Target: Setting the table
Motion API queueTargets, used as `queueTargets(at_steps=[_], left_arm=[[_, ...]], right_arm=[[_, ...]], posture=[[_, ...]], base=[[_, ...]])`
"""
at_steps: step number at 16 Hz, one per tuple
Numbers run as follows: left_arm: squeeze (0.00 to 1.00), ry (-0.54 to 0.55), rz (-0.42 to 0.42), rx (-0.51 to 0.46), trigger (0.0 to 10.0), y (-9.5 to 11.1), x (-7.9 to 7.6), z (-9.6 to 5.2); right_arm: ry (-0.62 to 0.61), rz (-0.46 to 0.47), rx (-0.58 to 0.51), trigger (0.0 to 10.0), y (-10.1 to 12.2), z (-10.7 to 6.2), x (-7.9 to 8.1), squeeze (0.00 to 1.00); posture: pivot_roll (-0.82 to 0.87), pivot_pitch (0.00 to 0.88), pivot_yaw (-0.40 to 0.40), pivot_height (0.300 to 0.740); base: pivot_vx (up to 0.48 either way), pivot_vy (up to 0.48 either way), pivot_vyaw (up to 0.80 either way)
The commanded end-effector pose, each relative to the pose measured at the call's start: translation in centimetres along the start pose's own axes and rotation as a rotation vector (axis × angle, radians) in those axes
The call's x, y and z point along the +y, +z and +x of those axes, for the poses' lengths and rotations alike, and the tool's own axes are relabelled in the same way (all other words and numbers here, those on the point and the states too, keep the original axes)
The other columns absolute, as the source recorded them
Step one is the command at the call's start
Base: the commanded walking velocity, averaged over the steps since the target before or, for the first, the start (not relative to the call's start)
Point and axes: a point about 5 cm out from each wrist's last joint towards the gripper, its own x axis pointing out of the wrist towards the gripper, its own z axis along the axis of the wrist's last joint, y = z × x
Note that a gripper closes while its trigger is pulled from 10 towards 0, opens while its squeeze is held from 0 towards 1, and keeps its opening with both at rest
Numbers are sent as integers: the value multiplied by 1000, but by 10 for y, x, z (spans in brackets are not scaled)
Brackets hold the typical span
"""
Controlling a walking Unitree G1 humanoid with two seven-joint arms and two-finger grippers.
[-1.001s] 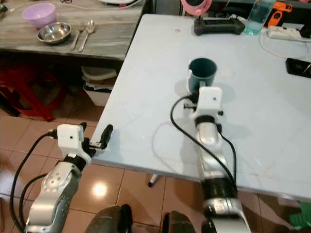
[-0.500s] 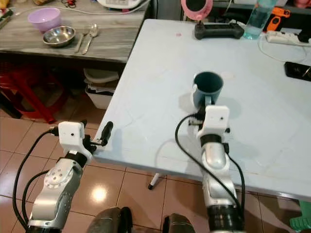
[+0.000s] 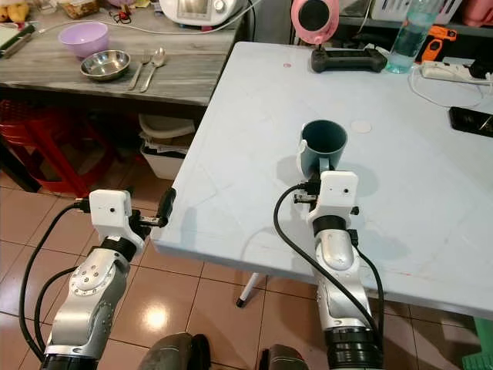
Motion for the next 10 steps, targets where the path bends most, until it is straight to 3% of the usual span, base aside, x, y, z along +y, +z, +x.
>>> queueTargets(at_steps=[1, 10], left_arm=[[0, 3, 11, 0, 10000, 0, 1, 2], [0, -10, 4, -6, 10000, 0, -1, 5]], right_arm=[[11, 1, -22, 0, 7, 2, 1, 0], [9, 0, -19, 0, 6, 2, 1, 0]], posture=[[21, 21, 36, 740], [16, 13, 40, 740]], base=[[0, 0, 0], [0, 0, 0]])
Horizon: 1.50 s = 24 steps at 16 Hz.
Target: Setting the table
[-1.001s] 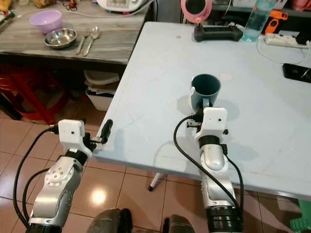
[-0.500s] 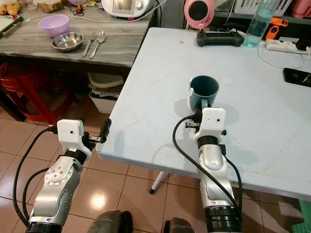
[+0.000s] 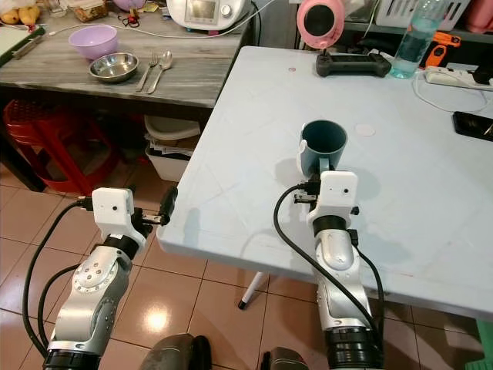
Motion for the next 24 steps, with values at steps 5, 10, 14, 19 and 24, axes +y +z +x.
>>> queueTargets(at_steps=[5, 10, 14, 19, 24], left_arm=[[0, -18, -1, 7, 10000, -1, -1, 1], [0, -39, 54, 6, 10000, 0, -3, 1], [0, -58, 81, 0, 10000, 0, -6, 2], [0, -52, 91, -12, 10000, 2, -5, 3], [0, -52, 109, -15, 10000, 3, -5, 3]], right_arm=[[12, 4, -18, 0, 6, 1, 3, 0], [20, -2, -17, 6353, 6, 0, 3, 0], [38, -10, -28, 10000, 8, 1, 5, 0], [56, -28, -108, 10000, 20, 3, 11, 0], [130, -89, -146, 10000, 23, 1, 21, 0]], posture=[[12, 18, 42, 740], [9, 19, 42, 740], [5, 20, 40, 740], [3, 20, 37, 740], [2, 19, 39, 740]], base=[[0, 154, 0], [0, 480, 0], [0, 473, 0], [110, 430, 0], [317, 361, 0]])
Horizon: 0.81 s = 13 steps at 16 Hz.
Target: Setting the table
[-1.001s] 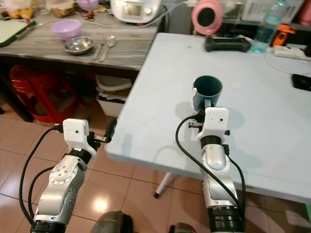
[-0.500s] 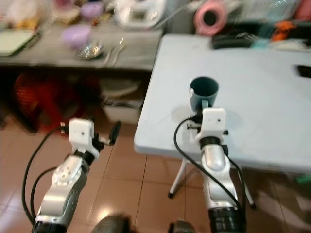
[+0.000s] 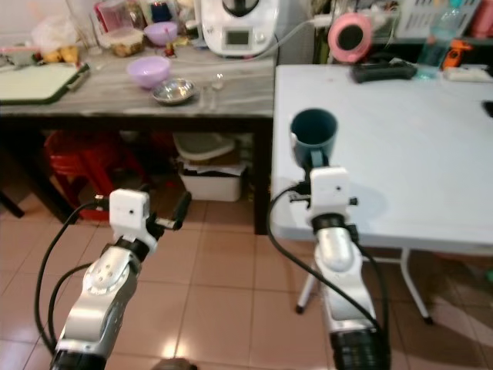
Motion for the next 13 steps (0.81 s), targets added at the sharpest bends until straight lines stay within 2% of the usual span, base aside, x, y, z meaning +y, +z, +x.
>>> queueTargets(at_steps=[1, 3, 7, 9, 13], left_arm=[[0, 23, 24, 10, 10000, -1, 9, -2], [0, 25, 23, 7, 10000, 0, 8, -1], [0, 26, 19, -7, 10000, 2, 9, 0], [0, 21, 14, -8, 10000, 2, 9, 1], [0, -3, -1, -24, 10000, 3, 5, 1]], right_arm=[[46, 16, -42, 10000, 9, 4, 13, 0], [58, 66, -36, 10000, 9, 4, 14, 0], [76, 94, -35, 10000, 10, 4, 18, 0], [82, 120, -31, 10000, 10, 5, 21, 0], [66, 94, -1, 10000, 4, 4, 17, 0]], posture=[[2, 19, 39, 740], [1, 21, 40, 740], [-2, 23, 43, 740], [-3, 20, 47, 740], [-5, 16, 50, 740]], base=[[337, 341, 0], [351, 328, 0], [377, 297, 0], [465, 0, 0], [480, 0, 0]])
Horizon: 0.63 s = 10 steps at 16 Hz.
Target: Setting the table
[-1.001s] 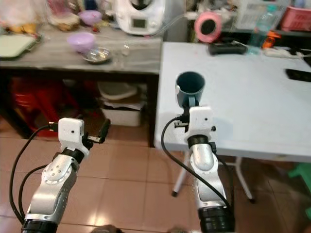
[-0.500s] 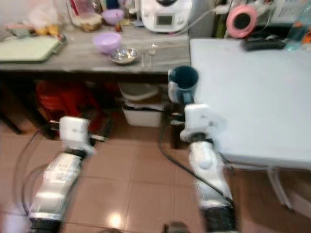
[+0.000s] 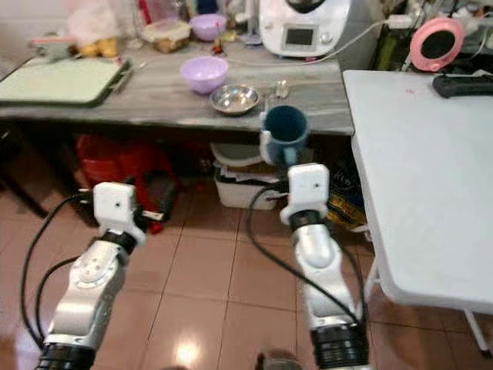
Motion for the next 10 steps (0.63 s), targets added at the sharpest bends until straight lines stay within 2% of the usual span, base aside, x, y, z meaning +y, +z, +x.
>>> queueTargets(at_steps=[1, 2, 7, 8, 10], left_arm=[[0, -30, -23, -16, 10000, 2, -5, 0], [0, -38, -42, -16, 10000, 2, -6, 0], [0, -41, -48, -30, 10000, 3, -5, -1], [0, -45, -46, -35, 10000, 4, -6, -2], [0, -52, -50, -44, 10000, 5, -7, -2]], right_arm=[[-27, 7, 2, 10000, 1, 2, -7, 0], [-32, 4, 2, 10000, 1, 3, -8, 0], [-71, -5, -17, 10000, 7, 6, -12, 0], [-77, -7, -21, 10000, 7, 7, -13, 0], [-81, -7, -30, 10000, 8, 8, -15, 0]], posture=[[-5, 16, 50, 740], [-5, 16, 49, 740], [1, 11, 44, 740], [0, 8, 44, 740], [-3, 8, 44, 740]], base=[[461, 0, 0], [450, 0, 0], [0, 0, 0], [371, 0, -494], [471, 0, 0]])
